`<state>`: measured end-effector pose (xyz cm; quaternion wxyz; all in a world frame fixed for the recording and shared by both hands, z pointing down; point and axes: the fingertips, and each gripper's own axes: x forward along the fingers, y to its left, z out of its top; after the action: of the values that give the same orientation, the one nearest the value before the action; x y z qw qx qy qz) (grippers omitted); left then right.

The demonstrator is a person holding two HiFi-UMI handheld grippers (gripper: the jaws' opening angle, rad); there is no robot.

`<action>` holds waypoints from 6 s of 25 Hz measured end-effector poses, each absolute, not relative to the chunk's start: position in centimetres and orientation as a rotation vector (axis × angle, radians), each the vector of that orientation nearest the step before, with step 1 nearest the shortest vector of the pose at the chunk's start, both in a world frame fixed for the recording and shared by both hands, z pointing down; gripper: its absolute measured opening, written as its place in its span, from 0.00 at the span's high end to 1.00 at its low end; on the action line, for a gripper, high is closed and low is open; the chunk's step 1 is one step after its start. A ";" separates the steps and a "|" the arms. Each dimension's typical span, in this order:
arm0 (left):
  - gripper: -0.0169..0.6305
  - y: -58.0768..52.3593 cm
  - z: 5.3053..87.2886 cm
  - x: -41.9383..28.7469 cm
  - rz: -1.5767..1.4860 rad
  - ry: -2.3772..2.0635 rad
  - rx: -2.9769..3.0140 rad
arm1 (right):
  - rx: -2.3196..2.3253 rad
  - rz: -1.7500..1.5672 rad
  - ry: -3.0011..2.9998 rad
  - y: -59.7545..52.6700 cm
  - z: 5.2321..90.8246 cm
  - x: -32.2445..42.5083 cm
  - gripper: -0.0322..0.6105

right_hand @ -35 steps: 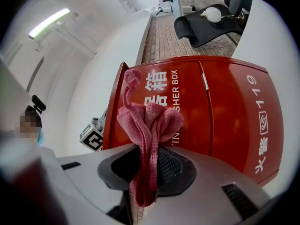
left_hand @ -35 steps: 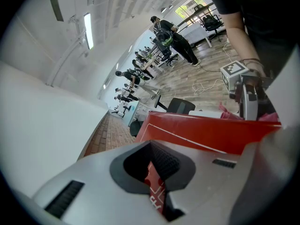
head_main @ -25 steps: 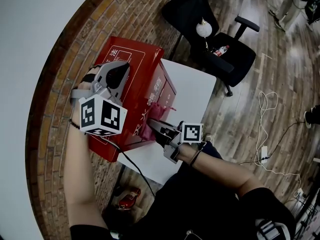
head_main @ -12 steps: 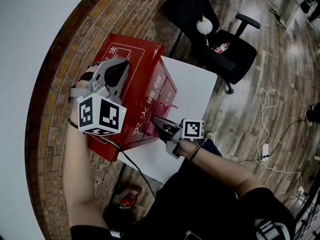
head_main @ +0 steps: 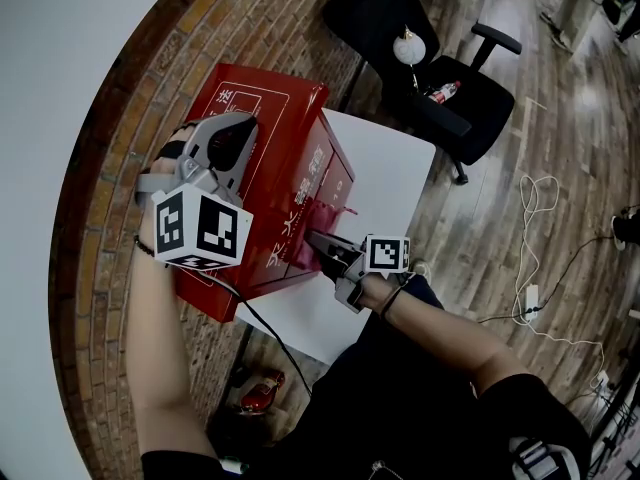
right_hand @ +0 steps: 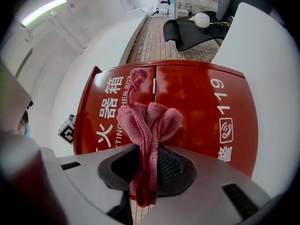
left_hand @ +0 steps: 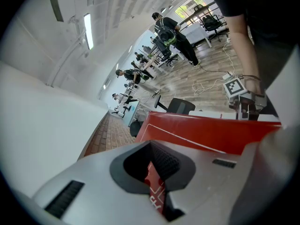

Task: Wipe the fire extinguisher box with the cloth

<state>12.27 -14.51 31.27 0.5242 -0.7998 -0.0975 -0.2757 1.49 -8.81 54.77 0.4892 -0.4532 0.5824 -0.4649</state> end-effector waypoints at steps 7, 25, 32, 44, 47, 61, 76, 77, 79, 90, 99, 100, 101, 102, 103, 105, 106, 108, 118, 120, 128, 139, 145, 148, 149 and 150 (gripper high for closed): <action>0.93 -14.5 31.3 12.3 -0.661 -0.234 -1.914 | -1.127 -1.156 1.390 -8.5 55.6 1.5 0.79; 0.93 -14.6 31.3 12.3 -0.659 -0.235 -1.913 | -1.165 -1.220 1.341 -8.3 59.0 1.2 0.79; 0.93 -14.4 31.1 12.3 -0.656 -0.236 -1.912 | -1.199 -1.255 1.319 -8.1 61.7 1.3 0.79; 0.93 -14.3 31.1 12.2 -0.660 -0.239 -1.917 | -1.241 -1.315 1.275 -8.0 66.2 1.3 0.79; 0.93 -14.3 31.1 12.3 -0.659 -0.240 -1.916 | -1.248 -1.324 1.265 -8.0 67.1 1.4 0.79; 0.93 -14.4 31.2 12.3 -0.662 -0.240 -1.918 | -1.275 -1.379 1.231 -8.0 71.2 1.4 0.79; 0.93 -14.4 31.2 12.2 -0.662 -0.240 -1.918 | -1.294 -1.412 1.225 -8.0 73.8 1.5 0.79; 0.93 -14.4 31.2 12.2 -0.662 -0.240 -1.918 | -1.297 -1.414 1.225 -8.0 74.0 1.5 0.79; 0.93 -14.4 31.2 12.2 -0.662 -0.240 -1.918 | -1.302 -1.421 1.225 -8.0 74.4 1.4 0.79; 0.93 -14.4 31.2 12.3 -0.663 -0.240 -1.920 | -1.311 -1.467 1.193 -8.0 77.5 1.8 0.79; 0.93 -14.5 31.2 12.2 -0.664 -0.240 -1.918 | -1.369 -1.524 1.168 -7.9 80.4 1.5 0.79; 0.93 -14.4 31.2 12.2 -0.663 -0.240 -1.919 | -1.379 -1.531 1.164 -7.8 80.8 1.6 0.79; 0.93 -14.4 31.3 12.2 -0.663 -0.240 -1.919 | -1.389 -1.539 1.159 -7.8 81.1 1.6 0.79; 0.93 -14.4 31.3 12.3 -0.662 -0.240 -1.919 | -1.401 -1.548 1.151 -7.8 81.5 1.6 0.79; 0.93 -14.4 31.3 12.3 -0.663 -0.241 -1.919 | -1.414 -1.560 1.144 -7.8 81.9 1.6 0.79; 0.93 -14.4 31.3 12.3 -0.663 -0.241 -1.918 | -1.435 -1.580 1.134 -7.7 82.6 1.5 0.79; 0.93 -14.4 31.3 12.3 -0.663 -0.241 -1.918 | -1.443 -1.585 1.130 -7.7 82.9 1.5 0.79; 0.93 -14.4 31.3 12.3 -0.663 -0.241 -1.918 | -1.460 -1.593 1.119 -7.7 83.3 1.5 0.79; 0.93 -14.5 31.3 12.2 -0.664 -0.240 -1.919 | -1.531 -1.609 1.097 -7.8 84.2 1.3 0.79; 0.93 -14.5 31.3 12.2 -0.665 -0.240 -1.919 | -1.544 -1.617 1.089 -7.8 84.3 1.2 0.79; 0.93 -14.5 31.3 12.3 -0.664 -0.241 -1.918 | -1.511 -1.646 1.088 -7.5 84.3 -1.1 0.79; 0.93 -14.5 31.4 12.3 -0.665 -0.240 -1.918 | -1.457 -1.698 1.140 -7.0 84.3 -5.6 0.79; 0.93 -14.5 31.3 12.3 -0.666 -0.241 -1.919 | -1.448 -1.704 1.135 -6.7 84.3 -7.5 0.79; 0.93 -14.5 31.3 12.3 -0.666 -0.240 -1.919 | -1.454 -1.703 1.128 -6.7 84.3 -7.9 0.79; 0.93 -14.5 31.3 12.2 -0.666 -0.240 -1.919 | -1.456 -1.704 1.130 -6.7 84.3 -8.0 0.79; 0.93 -14.5 31.3 12.3 -0.666 -0.240 -1.919 | -1.459 -1.704 1.132 -6.7 84.3 -8.0 0.79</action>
<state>12.25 -14.52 31.33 0.5211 -0.8008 -0.1002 -0.2778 -8.05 -6.70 84.32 0.3094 -0.5520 0.4284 -0.6450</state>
